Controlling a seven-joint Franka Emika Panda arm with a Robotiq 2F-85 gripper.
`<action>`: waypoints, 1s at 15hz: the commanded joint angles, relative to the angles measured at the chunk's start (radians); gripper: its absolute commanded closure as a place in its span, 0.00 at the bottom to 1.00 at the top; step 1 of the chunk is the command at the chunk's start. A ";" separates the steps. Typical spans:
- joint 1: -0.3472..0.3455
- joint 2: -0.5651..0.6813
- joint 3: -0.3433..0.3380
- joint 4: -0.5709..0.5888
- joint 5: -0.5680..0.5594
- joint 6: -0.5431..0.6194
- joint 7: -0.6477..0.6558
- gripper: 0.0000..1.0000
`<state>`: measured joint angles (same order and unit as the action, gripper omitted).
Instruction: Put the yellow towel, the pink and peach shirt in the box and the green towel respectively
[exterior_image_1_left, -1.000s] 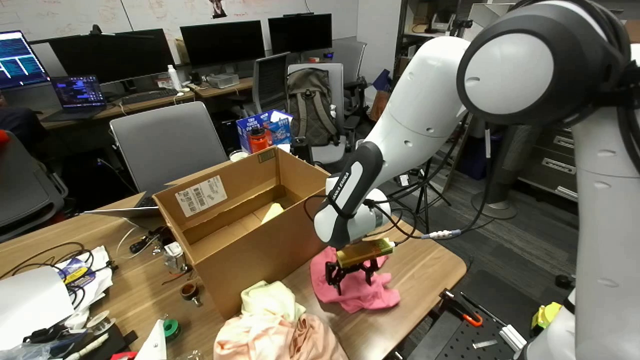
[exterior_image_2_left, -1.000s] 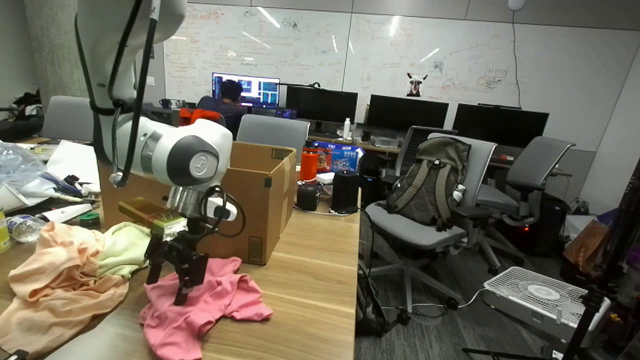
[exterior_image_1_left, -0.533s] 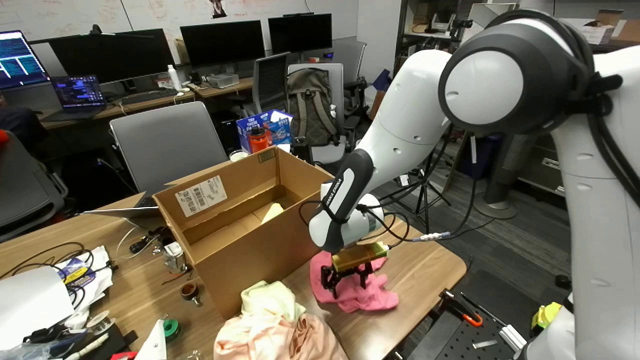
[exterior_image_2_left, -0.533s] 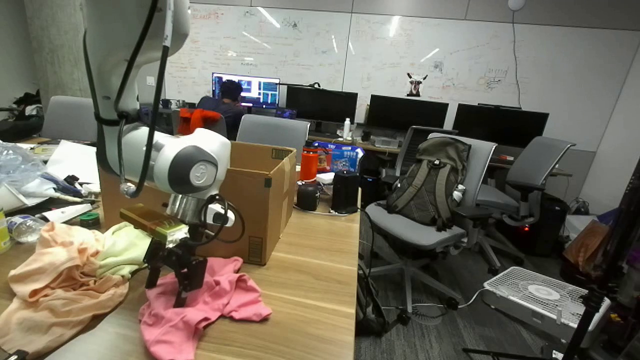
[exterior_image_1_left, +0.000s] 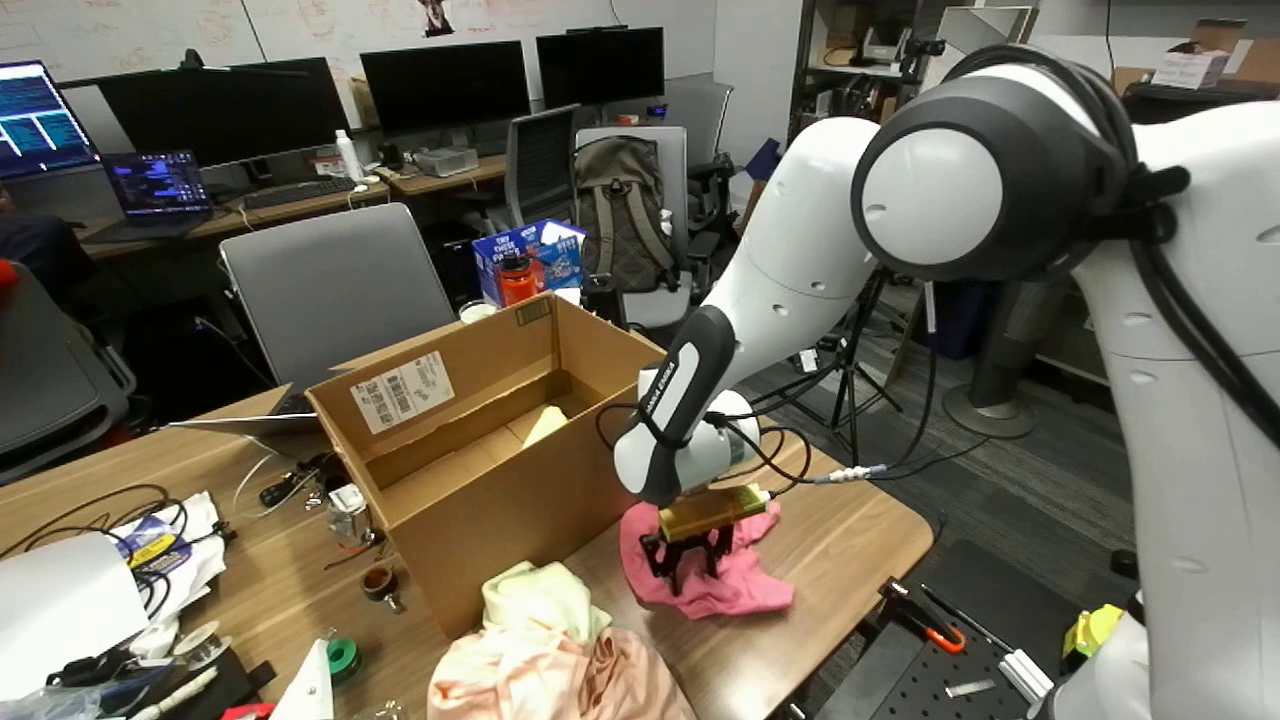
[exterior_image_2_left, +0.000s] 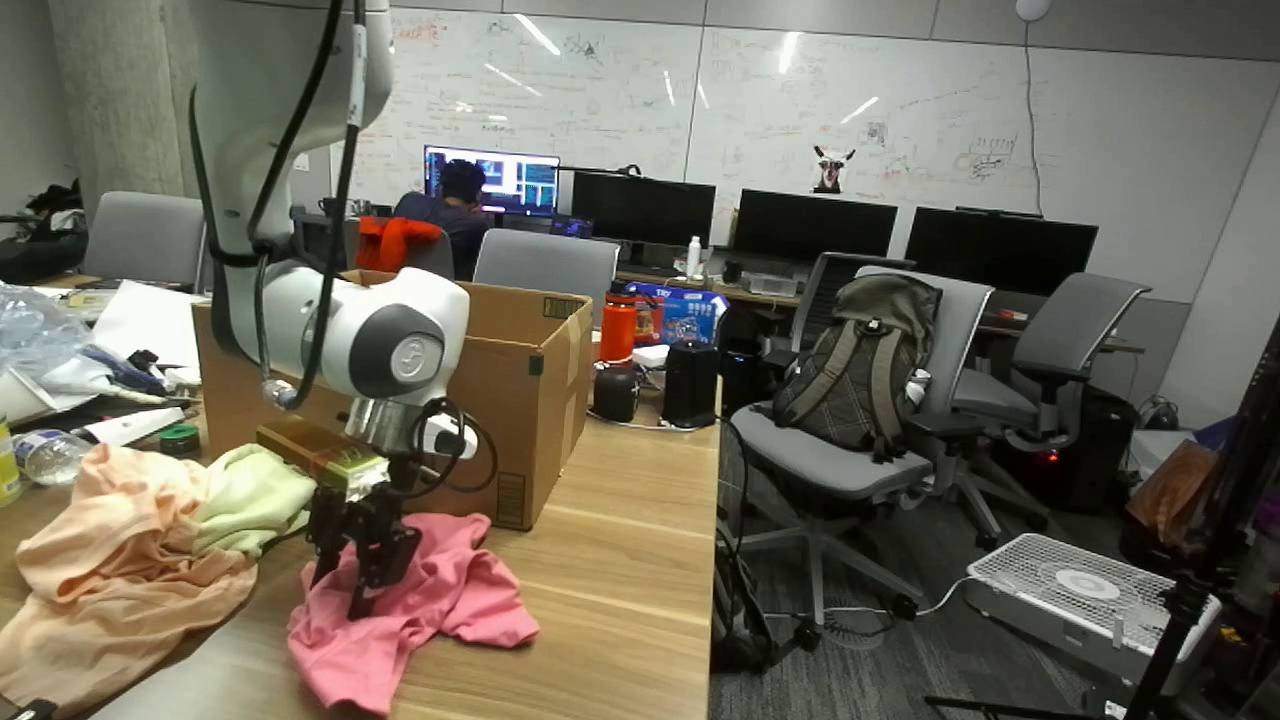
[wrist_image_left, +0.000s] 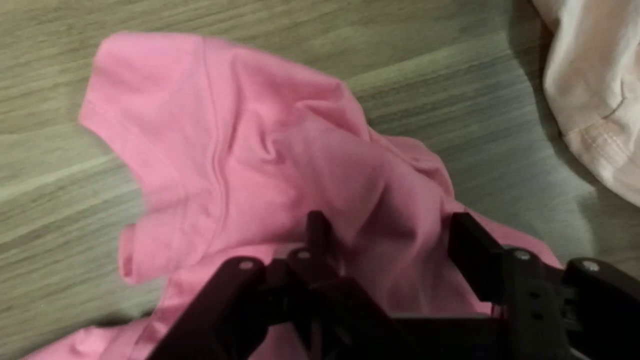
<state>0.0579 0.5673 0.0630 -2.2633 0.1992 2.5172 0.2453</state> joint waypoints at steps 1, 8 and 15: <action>0.007 0.001 -0.007 0.018 0.003 0.013 -0.011 0.67; 0.011 -0.056 -0.005 0.006 0.007 0.021 0.000 1.00; 0.026 -0.162 -0.014 -0.064 0.007 0.112 0.030 0.98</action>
<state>0.0639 0.4822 0.0630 -2.2562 0.1992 2.5660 0.2495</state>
